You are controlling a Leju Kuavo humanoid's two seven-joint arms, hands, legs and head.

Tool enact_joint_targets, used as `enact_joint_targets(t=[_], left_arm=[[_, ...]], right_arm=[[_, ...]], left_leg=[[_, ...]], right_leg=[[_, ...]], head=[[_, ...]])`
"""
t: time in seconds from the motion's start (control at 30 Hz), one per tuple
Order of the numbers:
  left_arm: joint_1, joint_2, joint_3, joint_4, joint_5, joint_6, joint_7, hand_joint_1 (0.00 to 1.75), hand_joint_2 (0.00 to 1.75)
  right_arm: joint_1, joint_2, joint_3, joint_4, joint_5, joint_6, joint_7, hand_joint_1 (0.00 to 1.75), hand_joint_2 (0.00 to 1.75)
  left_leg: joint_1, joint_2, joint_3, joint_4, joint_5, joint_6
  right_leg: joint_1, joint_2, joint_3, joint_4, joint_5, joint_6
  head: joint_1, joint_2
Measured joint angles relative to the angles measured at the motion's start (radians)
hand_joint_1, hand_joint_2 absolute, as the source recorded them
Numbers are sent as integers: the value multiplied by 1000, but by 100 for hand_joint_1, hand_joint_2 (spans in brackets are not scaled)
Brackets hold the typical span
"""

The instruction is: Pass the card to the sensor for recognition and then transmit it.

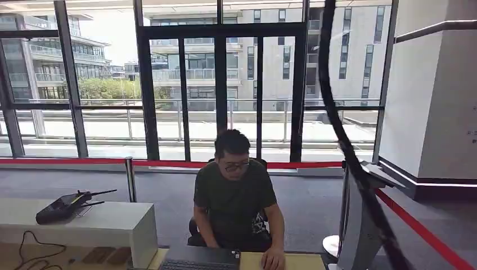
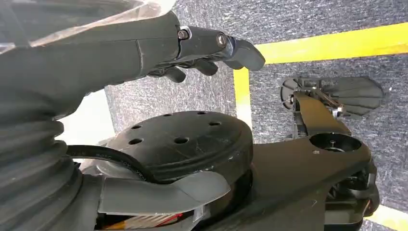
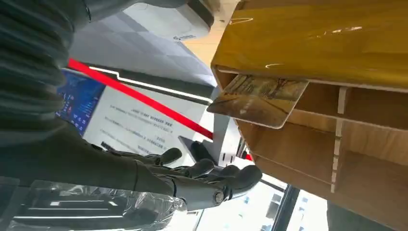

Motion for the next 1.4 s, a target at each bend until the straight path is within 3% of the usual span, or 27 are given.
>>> enact_joint_targets(t=[0.67,1.4], left_arm=[[0,-3,0,0,7,10,5,0,175],[0,-7,0,0,13,22,5,0,175]], right_arm=[[-8,34,-6,1,33,18,5,0,175],[-27,32,-21,27,33,29,21,0,175]], left_leg=[[0,0,0,0,0,0],[0,0,0,0,0,0]], right_leg=[[0,0,0,0,0,0],[0,0,0,0,0,0]], head=[[0,0],[0,0]])
